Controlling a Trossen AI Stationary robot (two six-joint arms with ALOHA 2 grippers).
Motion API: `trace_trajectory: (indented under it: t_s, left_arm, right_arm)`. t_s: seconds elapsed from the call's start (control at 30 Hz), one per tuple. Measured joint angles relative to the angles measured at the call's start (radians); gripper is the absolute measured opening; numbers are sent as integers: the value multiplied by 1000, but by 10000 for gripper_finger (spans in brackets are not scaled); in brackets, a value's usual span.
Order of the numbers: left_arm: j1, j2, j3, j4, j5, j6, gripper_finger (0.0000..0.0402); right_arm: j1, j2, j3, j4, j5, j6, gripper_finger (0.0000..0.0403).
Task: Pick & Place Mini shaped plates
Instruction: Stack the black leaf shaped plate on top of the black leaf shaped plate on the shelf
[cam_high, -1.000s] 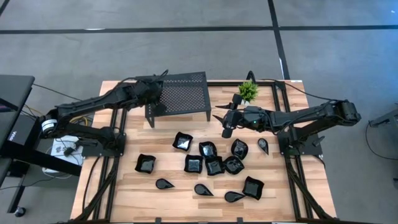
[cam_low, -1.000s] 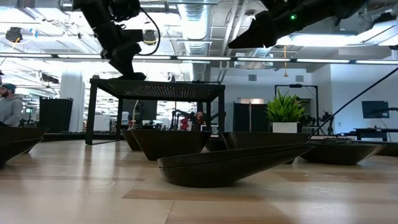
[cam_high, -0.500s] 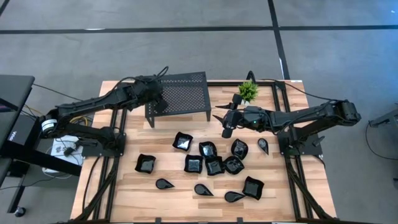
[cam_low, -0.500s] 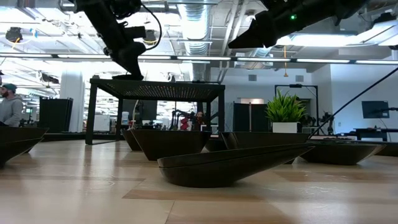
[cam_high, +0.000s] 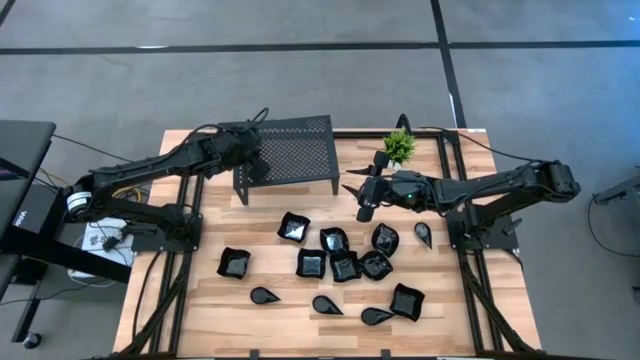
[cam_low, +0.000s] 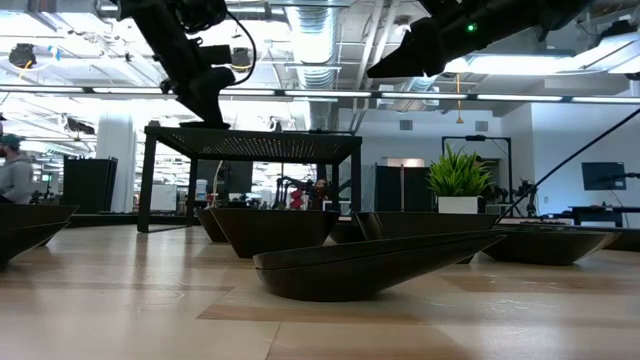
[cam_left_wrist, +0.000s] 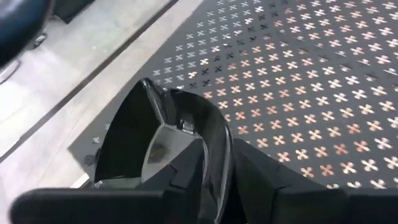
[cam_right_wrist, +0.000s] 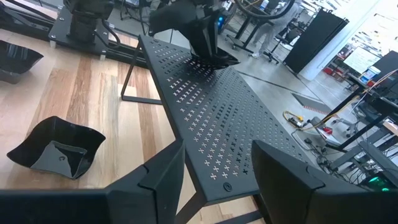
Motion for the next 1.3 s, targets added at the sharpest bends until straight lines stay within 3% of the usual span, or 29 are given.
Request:
trace_trajectory:
  t_s: [0.23,0.5,0.73,1.03,1.3]
  left_arm:
    - [17,0,1,1,-14,-7,8]
    - [16,0,20,9,-60,-95,6]
    - [16,-1,120,-24,-48,-207,5]
    - [16,7,139,-127,-50,-468,5]
    - [17,49,139,-120,-136,-580,7]
  right_arm:
    - [0,0,0,0,0,0,178]
    - [0,0,0,0,0,0,182]
    - [-1,0,0,0,0,-14,180]
    - [1,0,0,0,0,-17,180]
    - [1,0,0,0,0,-18,183]
